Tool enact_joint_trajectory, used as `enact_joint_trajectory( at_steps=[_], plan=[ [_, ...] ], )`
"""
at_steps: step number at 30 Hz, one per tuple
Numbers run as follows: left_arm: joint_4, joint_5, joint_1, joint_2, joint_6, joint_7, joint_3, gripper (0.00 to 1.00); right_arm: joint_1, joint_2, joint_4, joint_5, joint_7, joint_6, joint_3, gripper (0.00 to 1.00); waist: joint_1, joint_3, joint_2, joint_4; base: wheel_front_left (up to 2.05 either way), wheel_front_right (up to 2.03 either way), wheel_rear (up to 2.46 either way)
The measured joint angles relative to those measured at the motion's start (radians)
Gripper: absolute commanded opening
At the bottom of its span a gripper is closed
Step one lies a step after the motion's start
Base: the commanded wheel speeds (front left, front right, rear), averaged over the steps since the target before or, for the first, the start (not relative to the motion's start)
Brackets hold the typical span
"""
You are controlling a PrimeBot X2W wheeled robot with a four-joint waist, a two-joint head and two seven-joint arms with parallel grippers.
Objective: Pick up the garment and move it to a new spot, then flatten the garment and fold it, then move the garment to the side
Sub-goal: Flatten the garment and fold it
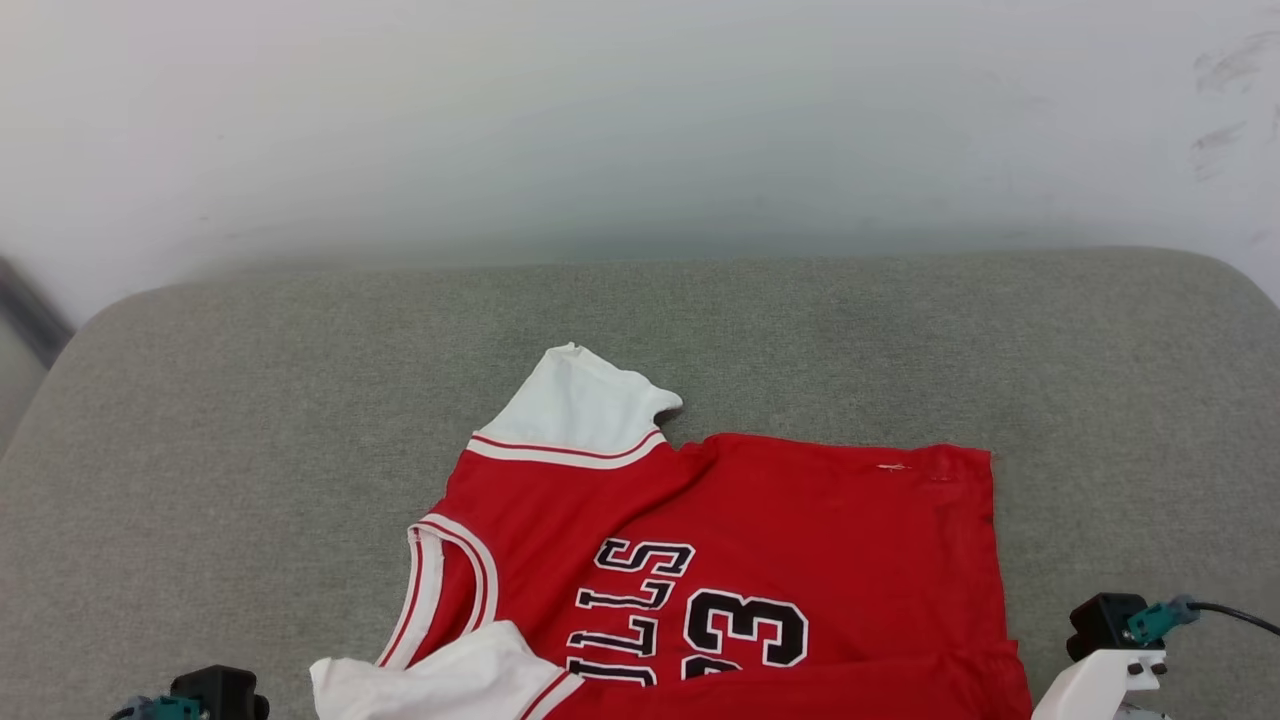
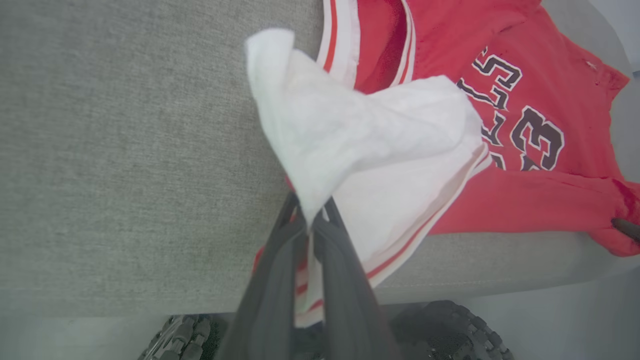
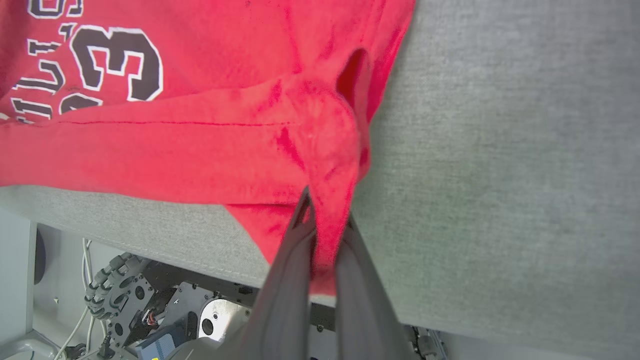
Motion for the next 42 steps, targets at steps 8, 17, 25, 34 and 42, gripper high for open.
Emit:
enact_joint_trajectory(
  at_steps=[8, 17, 25, 34, 42],
  plan=[
    [0.085, -0.022, -0.022, -0.052, -0.033, -0.015, -0.007, 1.0, 0.04, 0.015, -0.002, -0.013, -0.106, 0.0, 0.016, 1.0, 0.0001, 0.0, 0.0, -0.014, 0.0, 0.0, 0.0],
    [0.091, 0.08, -0.112, -0.056, -0.036, -0.154, 0.026, 1.0, 0.013, 0.037, -0.084, -0.114, -0.478, 0.0, 0.009, 1.0, 0.0001, -0.015, 0.0, -0.043, 0.0, 0.0, 0.0],
    [0.094, 0.197, -0.262, -0.074, -0.036, -0.286, 0.045, 1.0, -0.055, 0.072, -0.152, -0.201, -0.632, 0.0, -0.001, 1.0, 0.0001, 0.006, 0.0, -0.08, 0.0, 0.0, 0.0],
    [0.161, 0.255, -0.51, -0.069, -0.09, -0.308, 0.064, 1.0, -0.155, 0.113, -0.269, -0.255, -0.654, 0.0, 0.0, 1.0, 0.0001, 0.134, 0.0, -0.125, 0.0, 0.0, 0.0],
    [0.315, 0.221, -0.74, -0.024, -0.19, -0.102, 0.037, 1.0, -0.205, 0.149, -0.283, -0.271, -0.662, 0.0, 0.014, 1.0, 0.0002, 0.265, 0.0, -0.205, 0.0, 0.0, 0.0]
  ],
)
